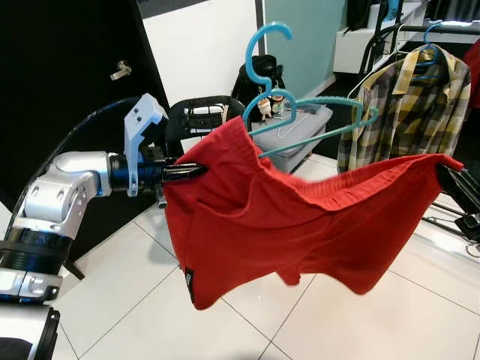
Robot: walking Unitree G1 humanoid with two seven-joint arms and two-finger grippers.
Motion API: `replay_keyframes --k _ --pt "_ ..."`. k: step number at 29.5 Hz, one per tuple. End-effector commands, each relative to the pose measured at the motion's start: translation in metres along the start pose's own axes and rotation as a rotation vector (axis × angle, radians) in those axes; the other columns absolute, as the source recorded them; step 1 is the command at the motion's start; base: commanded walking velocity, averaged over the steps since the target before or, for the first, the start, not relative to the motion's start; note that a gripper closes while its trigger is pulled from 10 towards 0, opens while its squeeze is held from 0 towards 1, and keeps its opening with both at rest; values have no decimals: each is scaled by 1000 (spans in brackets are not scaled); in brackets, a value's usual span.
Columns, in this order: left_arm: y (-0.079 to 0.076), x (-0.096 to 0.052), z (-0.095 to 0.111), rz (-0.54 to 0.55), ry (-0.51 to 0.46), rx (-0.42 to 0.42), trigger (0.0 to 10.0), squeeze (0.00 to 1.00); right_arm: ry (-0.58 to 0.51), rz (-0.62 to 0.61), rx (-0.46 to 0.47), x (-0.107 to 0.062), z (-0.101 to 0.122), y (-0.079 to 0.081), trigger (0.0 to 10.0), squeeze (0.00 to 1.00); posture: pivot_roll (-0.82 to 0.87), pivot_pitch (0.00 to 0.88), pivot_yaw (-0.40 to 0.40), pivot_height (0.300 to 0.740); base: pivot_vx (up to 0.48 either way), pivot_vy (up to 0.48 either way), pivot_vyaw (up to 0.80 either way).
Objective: Hang hanger
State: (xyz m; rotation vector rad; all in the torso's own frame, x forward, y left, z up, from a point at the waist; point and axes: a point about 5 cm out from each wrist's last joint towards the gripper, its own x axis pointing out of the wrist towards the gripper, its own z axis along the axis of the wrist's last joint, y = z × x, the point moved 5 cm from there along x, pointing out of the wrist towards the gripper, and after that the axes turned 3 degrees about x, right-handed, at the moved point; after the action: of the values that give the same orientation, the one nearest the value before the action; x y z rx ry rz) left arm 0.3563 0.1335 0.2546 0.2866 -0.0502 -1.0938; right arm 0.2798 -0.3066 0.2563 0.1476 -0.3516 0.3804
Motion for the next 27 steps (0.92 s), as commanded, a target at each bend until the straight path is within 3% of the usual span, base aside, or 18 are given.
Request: replay_keyframes --k 1,3,9,11,16,27 --pt "3 -9 1 28 0 7 10000 0 -9 14 -19 3 2 2 0 0 -89 0 109 740 0 0 0" --pt "0 -20 -2 28 1 -4 10000 0 -9 0 -26 3 3 -3 0 0 -83 0 101 740 0 0 0" --pt "-14 -34 -2 -34 -7 -29 10000 0 -7 -23 -34 -1 6 -11 0 0 -82 0 95 740 0 0 0" --pt "-34 -42 -7 -136 21 -48 10000 0 -5 -37 -38 -4 7 -16 0 0 -80 0 90 740 0 0 0" --pt "-53 -46 -22 -226 106 -72 10000 0 -6 -39 -42 -6 10 -19 0 0 -82 0 88 740 0 0 0" --pt "-66 -41 -39 -270 188 -96 10000 0 -6 20 -34 1 10 -9 0 0 -85 0 92 740 0 0 0"
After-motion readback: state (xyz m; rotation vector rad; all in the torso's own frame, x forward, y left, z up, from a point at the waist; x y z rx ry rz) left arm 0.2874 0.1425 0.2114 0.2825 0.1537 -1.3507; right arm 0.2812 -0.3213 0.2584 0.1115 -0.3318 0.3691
